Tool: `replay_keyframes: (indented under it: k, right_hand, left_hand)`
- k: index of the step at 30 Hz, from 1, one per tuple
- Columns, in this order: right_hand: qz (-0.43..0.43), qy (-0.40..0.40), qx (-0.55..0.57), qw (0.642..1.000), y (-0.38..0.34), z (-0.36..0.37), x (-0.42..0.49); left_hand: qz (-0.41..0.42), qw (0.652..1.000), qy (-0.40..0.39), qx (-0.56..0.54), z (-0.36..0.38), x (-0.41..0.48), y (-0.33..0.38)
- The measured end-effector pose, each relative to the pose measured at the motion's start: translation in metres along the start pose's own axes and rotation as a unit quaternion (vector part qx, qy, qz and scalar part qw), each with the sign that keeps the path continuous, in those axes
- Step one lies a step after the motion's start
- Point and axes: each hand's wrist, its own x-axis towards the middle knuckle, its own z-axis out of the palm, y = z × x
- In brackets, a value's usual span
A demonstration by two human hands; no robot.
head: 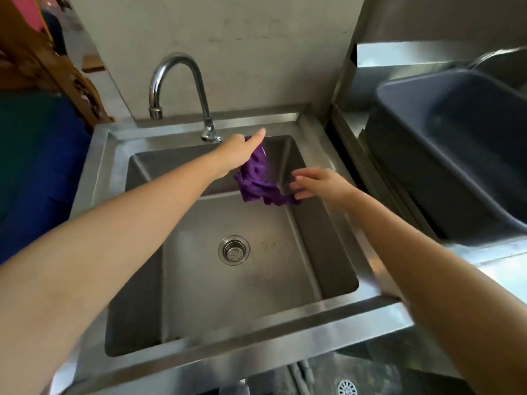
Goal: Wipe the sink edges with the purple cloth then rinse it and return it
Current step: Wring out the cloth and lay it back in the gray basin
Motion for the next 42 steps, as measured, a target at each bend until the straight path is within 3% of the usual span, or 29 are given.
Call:
replay_keyframes:
  k: [3,8,11,15,19,23,25,28,31,37,42]
  right_hand:
    - [-0.053,0.017,-0.091,0.994,-0.033,-0.020,-0.020]
    - [-0.109,0.003,-0.096,0.989,-0.093,-0.046,-0.053]
    - [-0.134,0.044,-0.112,0.984,-0.124,-0.066,-0.076]
    - [-0.142,0.047,-0.076,0.986,-0.149,-0.100,-0.104]
    - [-0.160,0.056,-0.011,0.985,-0.160,-0.128,-0.134]
    - [-0.184,0.111,0.068,0.974,-0.163,-0.153,-0.161]
    - [-0.187,0.100,0.125,0.969,-0.163,-0.167,-0.173]
    - [-0.170,0.048,0.178,0.968,-0.161,-0.190,-0.190]
    - [-0.150,0.061,0.214,0.963,-0.158,-0.210,-0.199]
    - [-0.110,-0.002,0.188,0.976,-0.154,-0.243,-0.207]
    - [-0.129,0.087,0.243,0.957,-0.150,-0.276,-0.194]
  left_hand:
    - [0.049,0.999,0.000,-0.002,-0.006,-0.017,0.040]
    - [0.099,0.994,0.000,-0.054,-0.024,-0.046,0.114]
    - [0.164,0.981,-0.005,-0.099,-0.031,-0.063,0.163]
    - [0.215,0.973,0.022,-0.077,-0.034,-0.085,0.218]
    - [0.209,0.974,0.056,-0.064,-0.040,-0.100,0.258]
    - [0.234,0.967,-0.102,0.000,-0.042,-0.124,0.289]
    - [0.256,0.952,-0.166,0.009,-0.044,-0.132,0.299]
    - [0.308,0.926,-0.211,-0.045,-0.041,-0.137,0.316]
    - [0.342,0.898,-0.264,-0.086,-0.029,-0.142,0.335]
    - [0.362,0.863,-0.333,-0.116,-0.005,-0.128,0.362]
    - [0.309,0.853,-0.402,-0.125,0.012,-0.092,0.375]
